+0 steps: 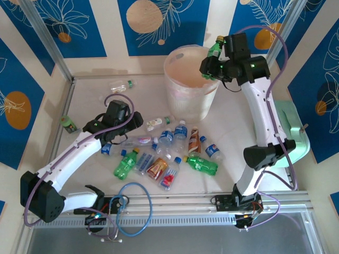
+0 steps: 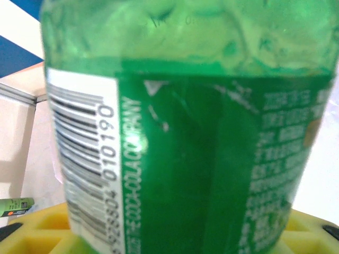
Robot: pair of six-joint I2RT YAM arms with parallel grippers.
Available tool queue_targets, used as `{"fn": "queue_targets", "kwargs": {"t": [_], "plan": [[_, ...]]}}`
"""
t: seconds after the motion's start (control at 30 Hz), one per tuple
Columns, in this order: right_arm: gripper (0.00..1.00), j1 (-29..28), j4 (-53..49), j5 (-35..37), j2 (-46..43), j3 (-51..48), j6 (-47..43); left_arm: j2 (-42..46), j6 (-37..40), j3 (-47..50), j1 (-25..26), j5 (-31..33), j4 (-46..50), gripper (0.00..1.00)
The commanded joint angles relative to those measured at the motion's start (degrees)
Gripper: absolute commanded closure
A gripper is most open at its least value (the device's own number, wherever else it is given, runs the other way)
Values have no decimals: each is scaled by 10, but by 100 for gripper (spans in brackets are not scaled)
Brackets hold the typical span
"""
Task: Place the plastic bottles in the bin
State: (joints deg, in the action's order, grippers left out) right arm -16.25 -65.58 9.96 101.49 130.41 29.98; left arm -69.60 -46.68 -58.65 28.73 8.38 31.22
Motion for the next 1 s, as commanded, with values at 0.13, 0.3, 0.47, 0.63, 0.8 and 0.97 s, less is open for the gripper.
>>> {"fn": "queue_targets", "kwargs": {"t": [0.13, 0.3, 0.47, 0.63, 0.8, 0.97], "plan": [[31, -3, -11, -22, 38, 57, -12, 6, -3, -15, -5, 22, 24, 16], [24, -4, -6, -21, 33, 57, -13, 7, 9, -19, -6, 37, 26, 10], [24, -19, -1, -16, 8, 58, -21, 7, 48, -29, -21, 61, 19, 7], [24, -75, 33, -1, -64, 1, -51, -28, 56, -63, -84, 40, 25, 7], [24, -159, 102, 14, -175, -161, -62, -88, 45, -97, -120, 33, 9, 5], [24, -245, 167, 15, -280, -332, -30, -178, 20, -156, -137, 53, 23, 0]]}}
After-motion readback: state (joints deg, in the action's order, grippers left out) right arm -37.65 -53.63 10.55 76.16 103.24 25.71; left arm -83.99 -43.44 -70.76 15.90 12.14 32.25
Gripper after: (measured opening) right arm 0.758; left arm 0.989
